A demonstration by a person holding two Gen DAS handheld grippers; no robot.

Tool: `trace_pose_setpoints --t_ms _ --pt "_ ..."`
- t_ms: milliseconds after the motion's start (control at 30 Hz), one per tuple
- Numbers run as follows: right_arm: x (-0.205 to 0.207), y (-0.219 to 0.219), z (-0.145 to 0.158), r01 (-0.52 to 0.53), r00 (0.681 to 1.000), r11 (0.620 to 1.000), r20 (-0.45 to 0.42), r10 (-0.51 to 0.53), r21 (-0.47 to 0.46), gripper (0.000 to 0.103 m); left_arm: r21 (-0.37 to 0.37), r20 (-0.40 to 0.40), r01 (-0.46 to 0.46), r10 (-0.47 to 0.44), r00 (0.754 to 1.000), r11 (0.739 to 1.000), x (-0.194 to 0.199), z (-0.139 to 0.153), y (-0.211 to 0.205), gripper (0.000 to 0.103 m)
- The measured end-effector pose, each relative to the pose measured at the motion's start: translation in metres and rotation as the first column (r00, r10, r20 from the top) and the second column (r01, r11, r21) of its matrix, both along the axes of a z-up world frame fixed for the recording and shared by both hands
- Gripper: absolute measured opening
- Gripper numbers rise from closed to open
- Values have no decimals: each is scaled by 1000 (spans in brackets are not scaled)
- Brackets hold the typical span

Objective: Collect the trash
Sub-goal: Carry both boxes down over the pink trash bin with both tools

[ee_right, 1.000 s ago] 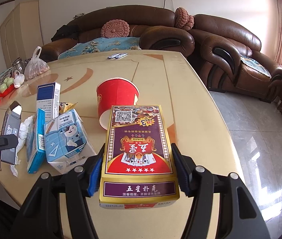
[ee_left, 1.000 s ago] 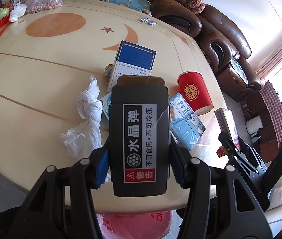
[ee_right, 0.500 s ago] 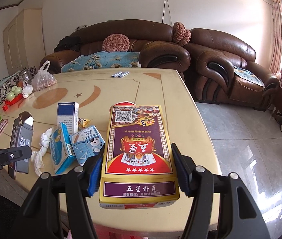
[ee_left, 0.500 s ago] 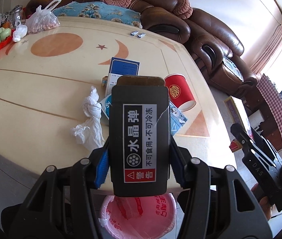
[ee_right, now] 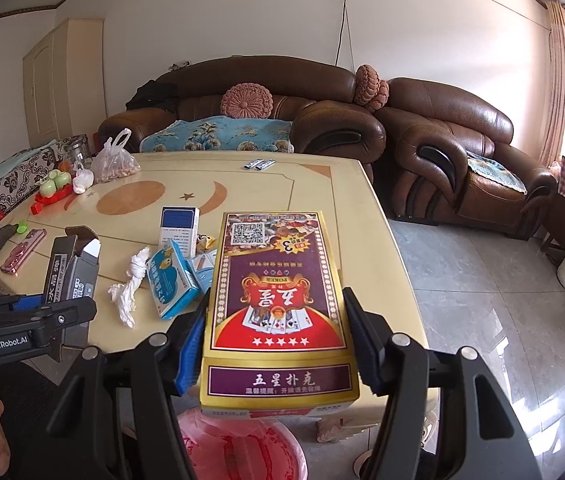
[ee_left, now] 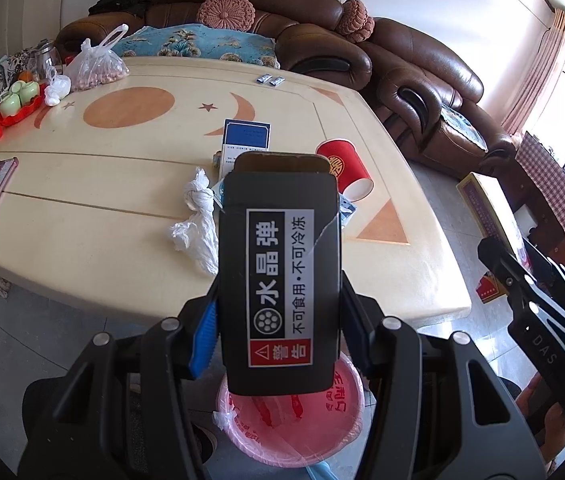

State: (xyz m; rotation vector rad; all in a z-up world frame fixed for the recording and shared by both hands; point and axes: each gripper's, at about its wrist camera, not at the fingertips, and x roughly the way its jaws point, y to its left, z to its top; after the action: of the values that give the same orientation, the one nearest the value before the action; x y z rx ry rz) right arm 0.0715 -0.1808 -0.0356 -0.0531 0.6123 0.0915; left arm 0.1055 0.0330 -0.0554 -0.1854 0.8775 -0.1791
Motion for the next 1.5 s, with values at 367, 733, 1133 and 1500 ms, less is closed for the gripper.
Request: trace_pose_setpoints --t_ms 367,733,1133,1500 --pt "-43 7 10 -22 1000 1000 13 22 -2 59 42 27 21 -23 999 999 -37 8 -6 53" --pt "-78 12 -2 -36 999 999 -21 35 -18 59 95 26 51 -53 998 994 -70 1 -15 53" --pt "-93 16 -34 -49 993 998 -109 45 -32 59 120 -62 107 -100 993 987 -84 -38 -25 53" --pt "-90 16 -82 -64 971 998 -233 57 -23 59 120 -164 132 -111 980 984 -80 -80 -30 53"
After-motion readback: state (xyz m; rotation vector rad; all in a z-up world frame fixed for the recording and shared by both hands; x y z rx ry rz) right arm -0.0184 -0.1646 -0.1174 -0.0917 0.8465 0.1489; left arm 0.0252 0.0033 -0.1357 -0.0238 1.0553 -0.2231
